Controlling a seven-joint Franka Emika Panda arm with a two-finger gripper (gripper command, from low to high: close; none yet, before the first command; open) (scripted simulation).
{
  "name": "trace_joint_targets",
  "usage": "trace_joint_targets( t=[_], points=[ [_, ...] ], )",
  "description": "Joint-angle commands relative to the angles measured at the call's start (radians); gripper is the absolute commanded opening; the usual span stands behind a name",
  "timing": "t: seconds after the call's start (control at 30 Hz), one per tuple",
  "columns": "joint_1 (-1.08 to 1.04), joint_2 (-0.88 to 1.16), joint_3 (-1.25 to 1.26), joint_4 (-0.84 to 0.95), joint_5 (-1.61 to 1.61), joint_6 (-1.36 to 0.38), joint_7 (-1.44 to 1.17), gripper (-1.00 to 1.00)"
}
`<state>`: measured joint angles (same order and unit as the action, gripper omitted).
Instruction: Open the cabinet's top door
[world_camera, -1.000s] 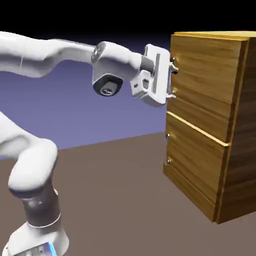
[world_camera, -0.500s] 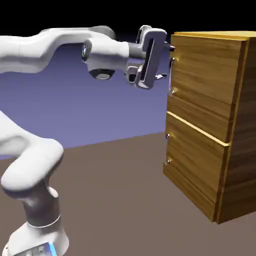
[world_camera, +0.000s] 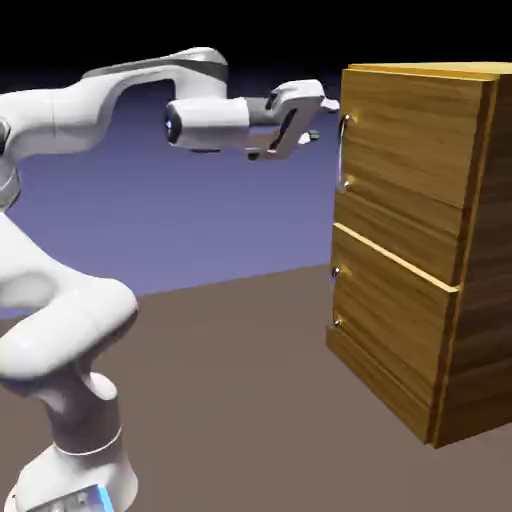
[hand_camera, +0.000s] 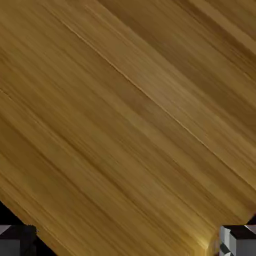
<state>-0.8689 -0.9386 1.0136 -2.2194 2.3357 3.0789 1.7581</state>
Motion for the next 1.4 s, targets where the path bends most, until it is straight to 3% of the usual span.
trace_joint_targets(
  t=[0.0,0.37,0.6,0.63,1.37],
  points=[
    [-0.016,-0.007,0.019,0.011,0.044,0.001,0.019,0.00],
    [-0.197,-0.082,0.227,0.132,0.522,0.009,0.227,0.00],
    [-0.379,-0.052,0.327,0.272,0.544,-0.008,0.240,0.00],
    [-0.379,-0.052,0.327,0.272,0.544,-0.008,0.240,-1.00],
    [0.358,-0.054,-0.280,-0.415,0.097,-0.551,0.289,-1.00]
  ],
)
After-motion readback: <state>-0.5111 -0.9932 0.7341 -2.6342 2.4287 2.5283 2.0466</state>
